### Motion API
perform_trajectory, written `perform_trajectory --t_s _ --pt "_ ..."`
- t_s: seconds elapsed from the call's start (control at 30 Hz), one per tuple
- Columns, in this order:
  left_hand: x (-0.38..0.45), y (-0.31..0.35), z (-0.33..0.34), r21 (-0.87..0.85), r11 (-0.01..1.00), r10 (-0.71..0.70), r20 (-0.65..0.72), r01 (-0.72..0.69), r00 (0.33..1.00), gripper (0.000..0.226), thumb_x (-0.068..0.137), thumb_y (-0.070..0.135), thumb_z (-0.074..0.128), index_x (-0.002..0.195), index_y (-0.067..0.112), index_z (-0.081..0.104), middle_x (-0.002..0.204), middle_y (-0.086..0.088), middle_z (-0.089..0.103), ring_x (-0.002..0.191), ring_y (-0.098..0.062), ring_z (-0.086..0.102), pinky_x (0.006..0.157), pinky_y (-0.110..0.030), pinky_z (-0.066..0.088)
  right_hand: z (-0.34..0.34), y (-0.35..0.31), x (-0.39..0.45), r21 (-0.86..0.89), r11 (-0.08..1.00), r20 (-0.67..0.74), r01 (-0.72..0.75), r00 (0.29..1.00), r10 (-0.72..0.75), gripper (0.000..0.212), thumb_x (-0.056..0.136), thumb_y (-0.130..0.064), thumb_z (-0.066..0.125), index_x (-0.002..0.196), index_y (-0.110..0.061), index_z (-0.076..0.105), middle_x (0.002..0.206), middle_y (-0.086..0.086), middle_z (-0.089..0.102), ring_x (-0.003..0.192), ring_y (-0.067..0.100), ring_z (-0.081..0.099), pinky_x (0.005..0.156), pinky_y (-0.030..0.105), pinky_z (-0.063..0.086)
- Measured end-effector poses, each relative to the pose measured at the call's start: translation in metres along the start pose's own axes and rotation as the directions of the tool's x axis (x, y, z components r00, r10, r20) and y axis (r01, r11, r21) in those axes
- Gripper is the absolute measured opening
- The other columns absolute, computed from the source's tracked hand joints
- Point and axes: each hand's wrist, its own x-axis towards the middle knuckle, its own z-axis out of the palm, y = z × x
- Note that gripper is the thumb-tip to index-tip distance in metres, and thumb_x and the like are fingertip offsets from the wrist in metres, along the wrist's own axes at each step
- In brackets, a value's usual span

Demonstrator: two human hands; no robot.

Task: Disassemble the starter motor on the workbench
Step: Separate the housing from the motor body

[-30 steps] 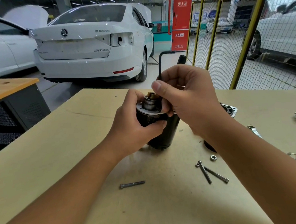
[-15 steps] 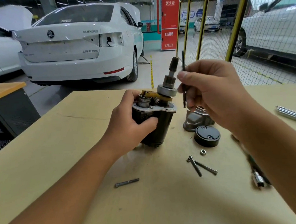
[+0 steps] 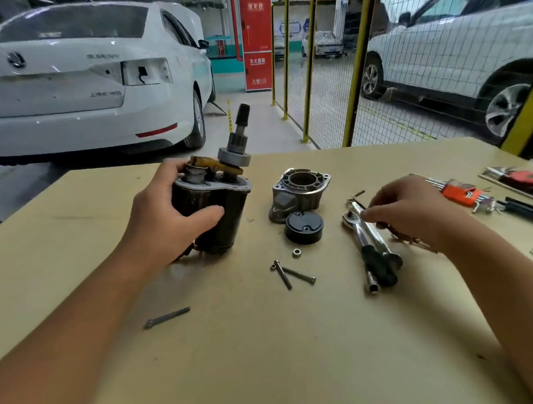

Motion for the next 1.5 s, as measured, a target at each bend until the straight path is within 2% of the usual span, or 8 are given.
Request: perform_trajectory --t_s 0.17,0.23,0.43,0.63,0.77,0.97,1.27,1.5 --pt "-0.003 0.007 0.006 0.068 0.997 0.032 0.008 -0.033 0.999 0.06 0.08 0.03 0.087 0.127 0.045 0.053 0.107 0.027 0.064 0.094 0.016 0.06 0.076 -0.011 0.045 -0.005 0.01 0.005 -0.203 0.979 -0.045 0.003 0.999 -0.012 0.008 0.079 -0.016 0.084 0.08 -0.016 0.076 0.072 0.002 0.074 0.069 0.015 0.071 0.054 0.023 0.05" --pt "-0.005 0.01 0.011 0.111 0.991 0.078 -0.003 -0.078 0.997 0.059 0.079 0.038 0.087 0.128 0.043 0.054 0.105 0.029 0.063 0.092 0.015 0.06 0.078 -0.005 0.043 -0.006 0.013 0.007 -0.228 0.974 -0.069 0.005 0.997 -0.021 0.012 0.077 -0.016 0.086 0.083 -0.018 0.075 0.075 0.002 0.074 0.066 0.015 0.072 0.051 0.024 0.052" --pt "-0.009 0.015 0.023 0.164 0.969 0.197 -0.043 -0.187 0.98 0.056 0.077 0.041 0.087 0.125 0.03 0.061 0.106 0.014 0.068 0.094 -0.001 0.062 0.082 -0.002 0.04 -0.015 0.021 0.011 -0.29 0.956 -0.018 0.055 0.998 -0.063 0.02 0.074 -0.026 0.089 0.086 -0.026 0.074 0.088 -0.001 0.07 0.081 0.016 0.067 0.068 0.03 0.054" --pt "-0.003 0.008 0.018 0.127 0.982 0.151 -0.082 -0.14 0.985 0.056 0.078 0.031 0.089 0.123 0.04 0.057 0.096 0.032 0.063 0.088 0.02 0.057 0.081 -0.003 0.041 -0.029 0.033 0.019 -0.292 0.953 -0.001 0.074 0.997 -0.078 0.011 0.083 -0.025 0.081 0.084 -0.03 0.072 0.084 -0.004 0.071 0.076 0.01 0.066 0.059 0.024 0.045" --pt "0.002 -0.001 0.01 0.075 0.993 0.1 -0.079 -0.094 0.992 0.052 0.078 0.028 0.091 0.105 0.057 0.057 0.096 0.047 0.062 0.09 0.026 0.056 0.083 -0.009 0.048 -0.039 0.044 0.025 -0.361 0.932 0.018 0.004 1.0 0.002 0.014 0.08 -0.028 0.084 0.087 -0.029 0.073 0.09 -0.008 0.065 0.081 0.01 0.061 0.064 0.024 0.044" --pt "0.003 -0.011 -0.003 -0.014 0.998 0.054 -0.016 -0.054 0.998 0.055 0.078 0.026 0.092 0.109 0.055 0.057 0.103 0.035 0.068 0.094 0.014 0.063 0.085 -0.031 0.053 -0.042 0.044 0.026 -0.346 0.938 0.098 -0.025 0.993 0.063 0.01 0.079 -0.033 0.084 0.084 -0.027 0.077 0.081 -0.002 0.074 0.075 0.015 0.067 0.055 0.025 0.049" --pt "0.0 0.002 -0.001 -0.073 0.997 -0.013 0.035 0.016 0.999 0.054 0.067 0.045 0.084 0.112 0.056 0.057 0.106 0.031 0.068 0.1 0.005 0.066 0.093 -0.053 0.059 -0.041 0.044 0.022 -0.406 0.914 0.183 0.015 0.981 0.065 0.013 0.078 -0.031 0.085 0.087 -0.03 0.077 0.09 -0.008 0.069 0.09 0.014 0.063 0.074 0.029 0.048" --pt "-0.003 0.007 -0.001 -0.094 0.995 -0.021 0.033 0.024 0.999 0.052 0.067 0.044 0.084 0.11 0.059 0.057 0.105 0.033 0.068 0.105 -0.001 0.066 0.094 -0.056 0.058 -0.051 0.052 0.024 -0.332 0.94 0.037 -0.082 0.994 0.099 0.001 0.089 -0.021 0.075 0.09 -0.021 0.074 0.083 0.007 0.073 0.069 0.022 0.068 0.049 0.027 0.054"
